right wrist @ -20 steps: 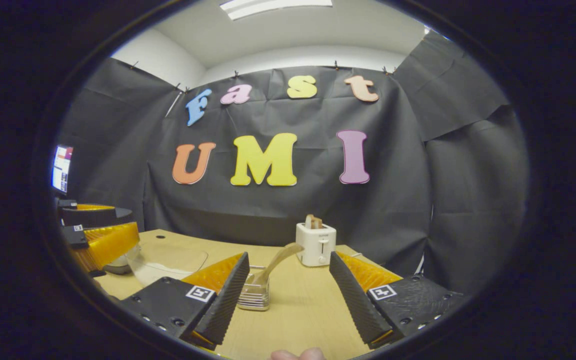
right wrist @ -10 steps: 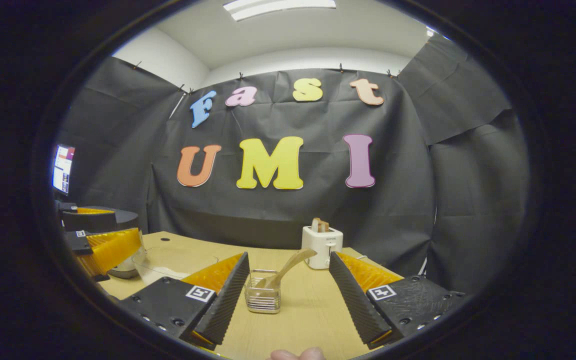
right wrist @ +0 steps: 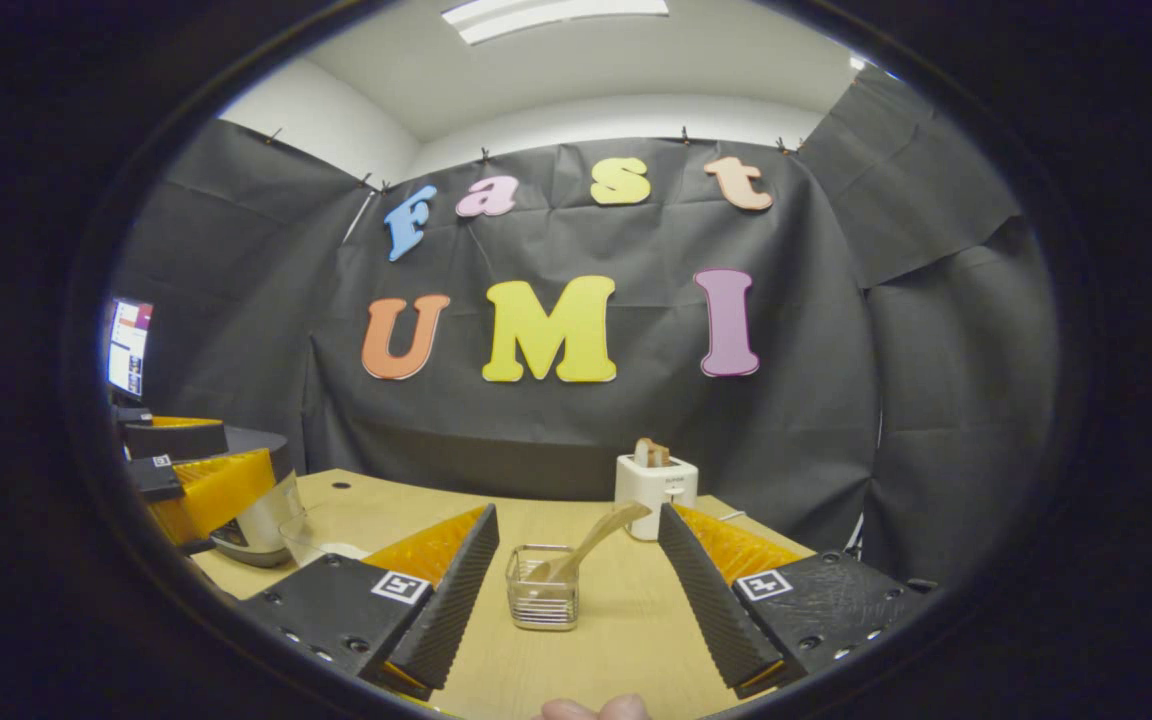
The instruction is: Close the left gripper, press the button to open the rice cooker; take a wooden spoon from the chopstick holder with the right hand, scoop a spoonful of rice and pour it into the rice cooker, then put the wooden spoon back into the chopstick holder.
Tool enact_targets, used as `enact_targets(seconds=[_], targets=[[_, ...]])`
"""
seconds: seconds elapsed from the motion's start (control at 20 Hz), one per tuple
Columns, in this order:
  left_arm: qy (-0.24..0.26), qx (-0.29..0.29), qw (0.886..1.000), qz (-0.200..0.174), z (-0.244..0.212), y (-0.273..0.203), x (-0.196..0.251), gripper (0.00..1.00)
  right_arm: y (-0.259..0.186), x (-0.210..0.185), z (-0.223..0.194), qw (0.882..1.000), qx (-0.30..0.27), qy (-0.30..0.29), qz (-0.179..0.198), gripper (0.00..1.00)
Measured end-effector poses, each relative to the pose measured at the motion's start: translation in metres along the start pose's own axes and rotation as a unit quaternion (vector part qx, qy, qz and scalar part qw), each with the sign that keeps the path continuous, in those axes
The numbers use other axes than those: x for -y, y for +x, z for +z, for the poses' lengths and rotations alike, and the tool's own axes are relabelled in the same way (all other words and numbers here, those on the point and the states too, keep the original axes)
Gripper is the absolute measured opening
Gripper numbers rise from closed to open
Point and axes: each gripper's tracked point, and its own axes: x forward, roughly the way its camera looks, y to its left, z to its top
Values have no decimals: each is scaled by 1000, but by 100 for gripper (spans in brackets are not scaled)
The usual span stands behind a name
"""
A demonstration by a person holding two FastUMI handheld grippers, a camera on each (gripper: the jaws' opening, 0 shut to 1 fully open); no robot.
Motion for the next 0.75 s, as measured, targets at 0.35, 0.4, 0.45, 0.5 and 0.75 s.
enact_targets(seconds=[0.35,0.4,0.45,0.5,0.75], targets=[[-6,5,1000,5,7,-4,-7,99,-3,-7,7,1000,5,-1,3,92],[-7,5,1000,6,8,-4,-8,98,-4,-8,8,1000,5,-2,3,92],[-8,4,1000,7,7,-4,-9,98,-4,-9,8,1000,5,-3,4,92],[-8,3,1000,7,7,-5,-10,98,-4,-11,7,1000,5,-4,5,92],[-12,-2,1000,13,4,-5,-16,98,-6,-13,9,1000,6,-7,5,92]])
